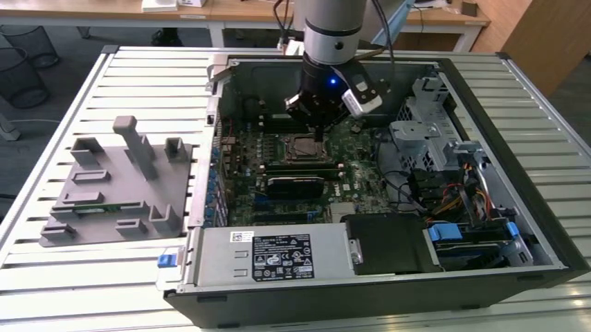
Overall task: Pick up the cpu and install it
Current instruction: 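Install the second cpu locking lever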
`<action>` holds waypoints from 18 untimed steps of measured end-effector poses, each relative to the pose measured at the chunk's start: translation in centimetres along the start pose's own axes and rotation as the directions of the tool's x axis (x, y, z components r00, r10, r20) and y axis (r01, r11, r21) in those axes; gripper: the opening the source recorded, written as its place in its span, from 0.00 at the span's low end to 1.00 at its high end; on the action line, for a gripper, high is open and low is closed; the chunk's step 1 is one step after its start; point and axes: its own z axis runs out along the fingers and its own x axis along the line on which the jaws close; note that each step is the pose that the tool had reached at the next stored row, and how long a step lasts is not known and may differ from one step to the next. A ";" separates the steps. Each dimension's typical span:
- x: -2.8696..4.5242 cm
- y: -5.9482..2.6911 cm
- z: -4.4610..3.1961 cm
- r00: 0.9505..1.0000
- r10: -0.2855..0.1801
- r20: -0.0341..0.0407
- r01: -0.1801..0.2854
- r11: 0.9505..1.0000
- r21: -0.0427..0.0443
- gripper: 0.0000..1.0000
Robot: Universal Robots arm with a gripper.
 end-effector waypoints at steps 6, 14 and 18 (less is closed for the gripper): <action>-0.14 -0.31 -0.01 1.000 0.000 -0.022 0.000 1.000 -0.005 0.11; 0.01 -2.02 0.00 0.999 0.000 -0.037 0.000 1.000 -0.007 0.11; 0.02 -2.27 0.01 0.999 0.000 -0.053 0.000 1.000 -0.008 0.11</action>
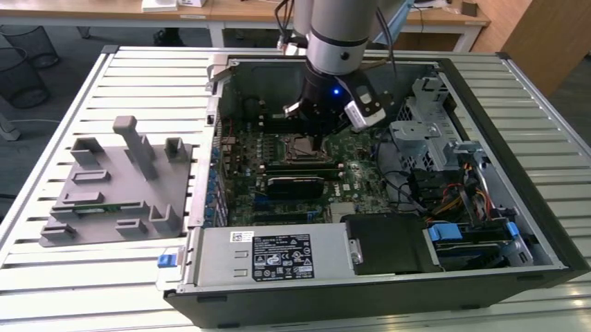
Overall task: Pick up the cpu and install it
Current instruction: 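Install the second cpu locking lever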
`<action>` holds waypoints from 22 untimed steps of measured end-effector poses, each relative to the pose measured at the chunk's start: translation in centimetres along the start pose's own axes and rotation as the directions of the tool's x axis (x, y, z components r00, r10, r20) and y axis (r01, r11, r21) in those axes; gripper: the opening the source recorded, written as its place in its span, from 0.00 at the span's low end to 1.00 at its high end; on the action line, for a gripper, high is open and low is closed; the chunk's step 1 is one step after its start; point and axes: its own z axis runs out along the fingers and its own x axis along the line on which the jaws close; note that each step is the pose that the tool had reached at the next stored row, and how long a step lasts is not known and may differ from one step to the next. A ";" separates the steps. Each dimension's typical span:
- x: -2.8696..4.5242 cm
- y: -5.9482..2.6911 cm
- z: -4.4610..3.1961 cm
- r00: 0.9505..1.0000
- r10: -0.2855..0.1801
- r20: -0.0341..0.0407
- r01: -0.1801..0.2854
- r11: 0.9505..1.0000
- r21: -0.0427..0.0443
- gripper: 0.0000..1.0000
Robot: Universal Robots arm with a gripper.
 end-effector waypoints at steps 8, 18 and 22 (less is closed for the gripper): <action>0.55 -0.66 0.10 1.000 0.000 -0.001 0.000 1.000 -0.001 0.11; 0.85 -0.73 0.18 0.999 0.000 -0.032 0.000 1.000 -0.003 0.11; 0.91 -0.78 0.26 0.999 0.000 -0.044 0.000 1.000 -0.004 0.11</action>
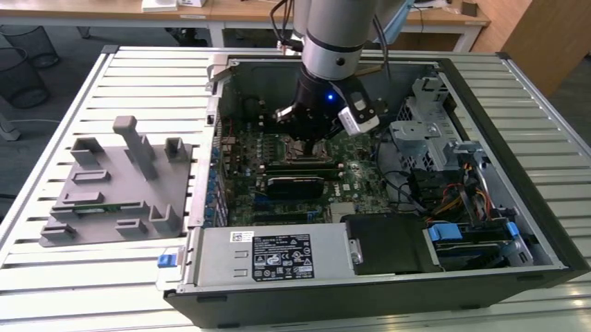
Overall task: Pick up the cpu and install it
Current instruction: 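Install the second cpu locking lever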
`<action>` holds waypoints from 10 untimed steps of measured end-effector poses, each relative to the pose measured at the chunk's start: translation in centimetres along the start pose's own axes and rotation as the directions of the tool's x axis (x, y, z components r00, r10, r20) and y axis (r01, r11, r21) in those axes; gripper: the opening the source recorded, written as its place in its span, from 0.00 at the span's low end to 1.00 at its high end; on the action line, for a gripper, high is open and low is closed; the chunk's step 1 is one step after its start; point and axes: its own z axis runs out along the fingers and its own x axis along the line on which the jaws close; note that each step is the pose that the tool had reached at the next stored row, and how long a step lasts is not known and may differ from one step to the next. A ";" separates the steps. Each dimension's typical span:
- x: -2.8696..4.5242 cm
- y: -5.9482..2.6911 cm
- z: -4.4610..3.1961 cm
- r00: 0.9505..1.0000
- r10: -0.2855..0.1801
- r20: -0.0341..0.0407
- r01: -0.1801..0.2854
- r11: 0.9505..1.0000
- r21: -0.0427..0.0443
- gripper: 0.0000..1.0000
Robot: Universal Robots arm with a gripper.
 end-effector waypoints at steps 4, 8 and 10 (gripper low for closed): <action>0.55 0.02 0.27 1.000 0.000 0.000 0.000 1.000 0.000 0.11; 0.97 0.06 0.71 1.000 0.000 0.000 0.000 1.000 0.000 0.11; 1.00 0.06 1.09 1.000 0.000 -0.001 0.000 1.000 0.000 0.11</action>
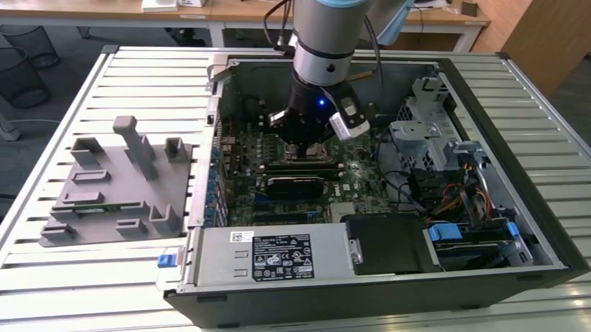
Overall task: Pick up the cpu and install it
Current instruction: 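Install the second cpu locking lever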
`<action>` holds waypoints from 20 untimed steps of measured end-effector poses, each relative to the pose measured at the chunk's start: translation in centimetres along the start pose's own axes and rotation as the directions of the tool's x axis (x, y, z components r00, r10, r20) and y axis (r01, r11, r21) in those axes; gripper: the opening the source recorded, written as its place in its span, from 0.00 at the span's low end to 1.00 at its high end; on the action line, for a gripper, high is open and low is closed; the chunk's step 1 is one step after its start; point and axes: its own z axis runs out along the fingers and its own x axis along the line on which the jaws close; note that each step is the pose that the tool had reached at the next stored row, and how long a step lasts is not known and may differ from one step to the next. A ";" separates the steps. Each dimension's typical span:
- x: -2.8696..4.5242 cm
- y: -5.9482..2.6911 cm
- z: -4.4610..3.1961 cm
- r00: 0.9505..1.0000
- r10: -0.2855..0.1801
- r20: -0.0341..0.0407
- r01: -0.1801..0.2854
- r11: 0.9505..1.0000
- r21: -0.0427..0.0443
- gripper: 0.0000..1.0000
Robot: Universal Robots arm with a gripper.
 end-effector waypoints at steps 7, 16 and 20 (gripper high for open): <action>0.09 -0.01 0.84 1.000 -0.001 0.001 0.001 1.000 -0.015 0.11; 0.44 -0.94 0.99 1.000 -0.007 0.007 0.007 0.997 -0.076 0.11; 0.76 -1.39 1.05 1.000 -0.008 0.009 0.008 0.996 -0.090 0.11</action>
